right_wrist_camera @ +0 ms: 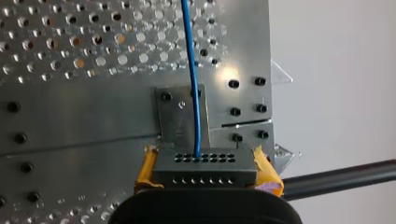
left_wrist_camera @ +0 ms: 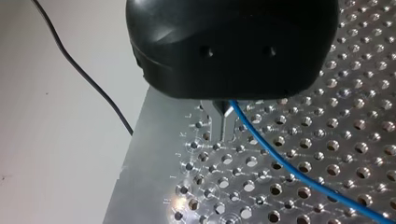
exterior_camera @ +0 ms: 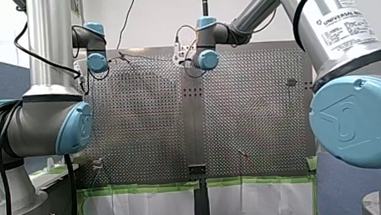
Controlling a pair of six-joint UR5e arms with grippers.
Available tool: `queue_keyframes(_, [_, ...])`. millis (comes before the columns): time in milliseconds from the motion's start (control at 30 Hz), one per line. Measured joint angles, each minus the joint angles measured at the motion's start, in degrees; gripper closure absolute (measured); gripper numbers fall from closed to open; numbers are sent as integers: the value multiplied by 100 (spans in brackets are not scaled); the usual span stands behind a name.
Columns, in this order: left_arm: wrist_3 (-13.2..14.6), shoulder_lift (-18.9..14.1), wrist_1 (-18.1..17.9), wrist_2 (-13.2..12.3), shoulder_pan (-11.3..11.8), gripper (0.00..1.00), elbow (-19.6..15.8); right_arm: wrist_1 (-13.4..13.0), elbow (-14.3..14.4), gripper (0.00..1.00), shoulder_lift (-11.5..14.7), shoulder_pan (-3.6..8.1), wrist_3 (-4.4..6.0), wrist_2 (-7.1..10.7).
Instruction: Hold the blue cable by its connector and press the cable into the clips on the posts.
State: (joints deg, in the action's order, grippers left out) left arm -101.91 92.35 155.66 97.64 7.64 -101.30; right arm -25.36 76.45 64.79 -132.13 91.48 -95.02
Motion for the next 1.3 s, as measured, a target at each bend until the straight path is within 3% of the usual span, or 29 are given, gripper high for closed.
queue_keyframes(433, [-60, 135, -205, -130, 37, 100, 65, -111, -2, 100, -65, 250, -6, 7])
queue_keyframes(600, [-171, 142, -359, -154, 41, 100, 94, -163, -35, 100, -122, 282, 0, 47])
queue_keyframes(833, [-223, 329, -394, -160, 41, 100, 296, -254, -336, 100, -219, 302, 30, 243])
queue_keyframes(1000, [-239, 385, -388, -147, 51, 100, 433, -249, -486, 100, -243, 303, 49, 276])
queue_keyframes(1300, [-267, 438, -398, -152, 67, 100, 592, -192, -722, 100, -525, 308, 79, 287])
